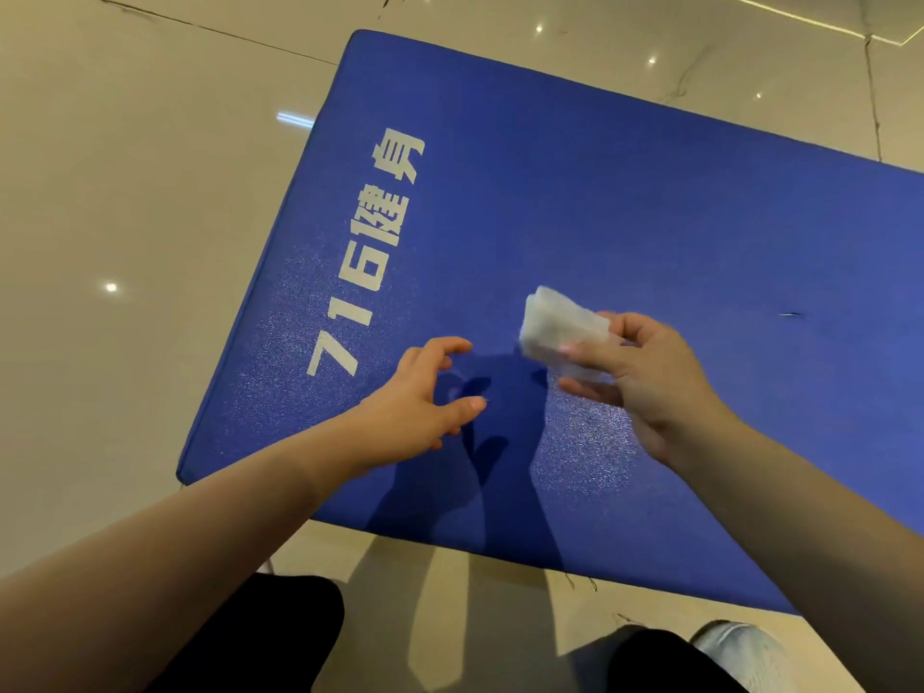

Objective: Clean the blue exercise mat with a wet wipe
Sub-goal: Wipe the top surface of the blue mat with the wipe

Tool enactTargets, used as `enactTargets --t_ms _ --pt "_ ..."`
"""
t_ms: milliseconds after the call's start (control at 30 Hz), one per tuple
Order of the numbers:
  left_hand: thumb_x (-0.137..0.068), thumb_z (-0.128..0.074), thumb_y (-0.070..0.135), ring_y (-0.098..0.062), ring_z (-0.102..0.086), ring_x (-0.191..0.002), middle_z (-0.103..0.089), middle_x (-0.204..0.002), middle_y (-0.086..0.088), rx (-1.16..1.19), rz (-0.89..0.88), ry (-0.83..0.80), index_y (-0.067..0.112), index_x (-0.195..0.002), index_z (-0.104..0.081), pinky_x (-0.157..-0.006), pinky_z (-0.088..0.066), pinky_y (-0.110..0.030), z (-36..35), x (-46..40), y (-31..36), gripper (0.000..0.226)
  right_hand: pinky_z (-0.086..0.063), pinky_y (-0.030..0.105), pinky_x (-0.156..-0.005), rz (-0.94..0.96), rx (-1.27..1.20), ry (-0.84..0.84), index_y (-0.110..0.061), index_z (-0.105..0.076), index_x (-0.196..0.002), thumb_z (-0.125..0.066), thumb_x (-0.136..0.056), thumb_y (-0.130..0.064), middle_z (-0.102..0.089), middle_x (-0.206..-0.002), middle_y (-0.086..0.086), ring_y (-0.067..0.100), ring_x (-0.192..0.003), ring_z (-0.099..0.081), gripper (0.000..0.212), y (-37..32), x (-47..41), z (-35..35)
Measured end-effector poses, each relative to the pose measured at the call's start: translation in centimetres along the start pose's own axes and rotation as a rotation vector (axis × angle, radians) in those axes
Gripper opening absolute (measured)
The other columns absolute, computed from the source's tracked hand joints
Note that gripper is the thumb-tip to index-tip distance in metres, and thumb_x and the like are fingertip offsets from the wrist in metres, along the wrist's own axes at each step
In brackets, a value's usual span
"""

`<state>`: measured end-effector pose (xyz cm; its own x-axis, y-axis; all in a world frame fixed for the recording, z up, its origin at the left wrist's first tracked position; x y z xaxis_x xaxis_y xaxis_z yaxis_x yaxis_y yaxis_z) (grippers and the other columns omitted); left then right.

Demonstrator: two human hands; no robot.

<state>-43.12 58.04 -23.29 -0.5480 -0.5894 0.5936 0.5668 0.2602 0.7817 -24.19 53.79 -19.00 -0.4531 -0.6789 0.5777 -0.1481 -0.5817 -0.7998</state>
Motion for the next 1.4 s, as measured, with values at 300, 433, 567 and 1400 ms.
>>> enactTargets --t_ms 300,433,567,1400 --pt "-0.098 -0.054 0.03 -0.011 -0.06 -0.08 -0.04 -0.128 0.005 -0.084 0.025 0.037 0.041 -0.121 -0.039 -0.065 -0.047 -0.015 0.1 -0.2 -1.8 0.03 -0.029 -0.006 -0.066 0.464 0.704 0.154 -0.017 -0.048 -0.065 -0.071 -0.08 -0.009 -0.042 -0.12 -0.012 0.008 -0.105 -0.041 0.029 -3.5 -0.8 -0.1" --pt "-0.1 -0.05 0.03 -0.01 -0.057 -0.074 -0.047 -0.117 0.005 -0.04 0.03 0.049 0.036 -0.122 -0.044 -0.059 -0.044 -0.013 -0.1 -0.6 -2.0 0.024 -0.029 -0.006 -0.065 0.47 0.696 0.11 -0.02 -0.043 -0.063 -0.069 -0.08 -0.004 -0.045 -0.118 -0.01 0.013 -0.103 -0.048 0.035 -3.3 -0.9 -0.3" --pt "-0.104 -0.03 0.039 -0.007 -0.05 -0.061 -0.056 -0.097 0.007 -0.008 0.052 0.032 0.031 -0.124 -0.05 -0.053 -0.039 -0.01 -0.2 -0.4 -2.0 0.029 -0.031 0.0 -0.06 0.48 0.744 0.101 -0.022 -0.039 -0.063 -0.068 -0.08 -0.006 -0.054 -0.102 -0.002 0.015 -0.085 -0.049 0.038 -3.4 -1.5 -0.2" --pt "-0.083 -0.068 0.014 -0.013 -0.066 -0.079 -0.067 -0.093 -0.006 0.301 -0.147 0.001 0.014 -0.092 -0.065 -0.078 -0.058 -0.028 2.0 -1.7 5.6 0.01 -0.061 0.038 -0.065 0.412 0.434 -0.31 -0.006 -0.055 -0.074 -0.075 -0.081 -0.005 -0.059 -0.113 -0.006 0.015 -0.104 -0.061 0.021 -3.2 0.6 -4.0"
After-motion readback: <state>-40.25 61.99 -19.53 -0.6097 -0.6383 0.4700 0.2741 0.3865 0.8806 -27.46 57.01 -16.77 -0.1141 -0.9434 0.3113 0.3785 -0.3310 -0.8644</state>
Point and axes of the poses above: each hand's wrist, its own x-axis away from the middle knuckle, its own z-axis out of the back of the hand, y = z × x, the point moved 9 cm from there along -x, towards the middle knuckle
